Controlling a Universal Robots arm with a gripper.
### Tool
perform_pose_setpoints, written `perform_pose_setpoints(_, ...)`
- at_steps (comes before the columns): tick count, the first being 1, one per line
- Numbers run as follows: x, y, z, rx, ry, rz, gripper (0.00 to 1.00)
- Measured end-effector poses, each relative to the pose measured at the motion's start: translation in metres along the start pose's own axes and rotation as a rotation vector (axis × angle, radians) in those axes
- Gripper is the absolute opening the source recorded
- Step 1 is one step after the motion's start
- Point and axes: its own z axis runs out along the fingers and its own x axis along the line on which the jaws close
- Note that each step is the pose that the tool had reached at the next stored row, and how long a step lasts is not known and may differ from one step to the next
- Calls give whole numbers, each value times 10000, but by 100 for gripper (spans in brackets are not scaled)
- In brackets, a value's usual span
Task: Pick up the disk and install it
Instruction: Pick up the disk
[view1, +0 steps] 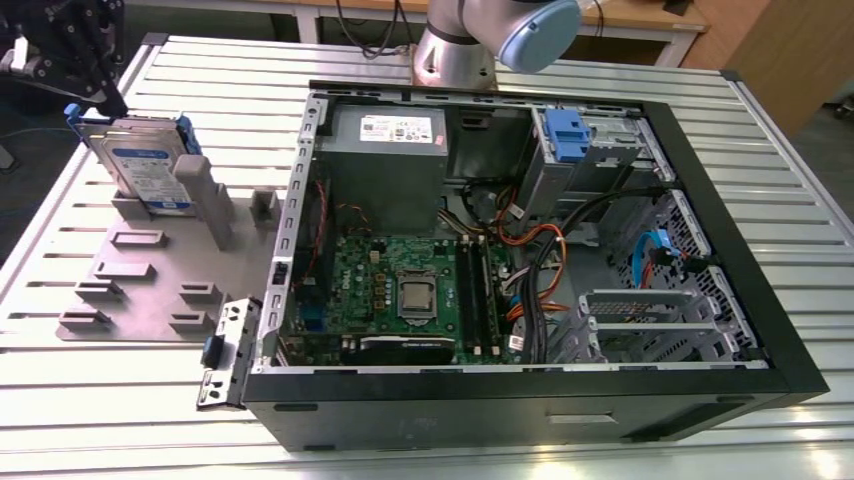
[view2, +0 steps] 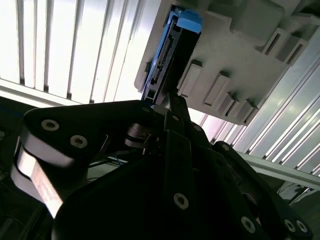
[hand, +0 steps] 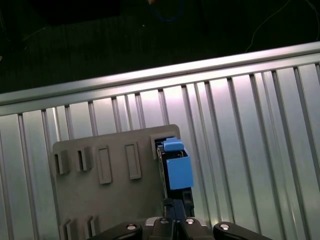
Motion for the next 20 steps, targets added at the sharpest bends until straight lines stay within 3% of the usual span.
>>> perform_pose_setpoints(20,-13,-43,9,-4,6,-142,11)
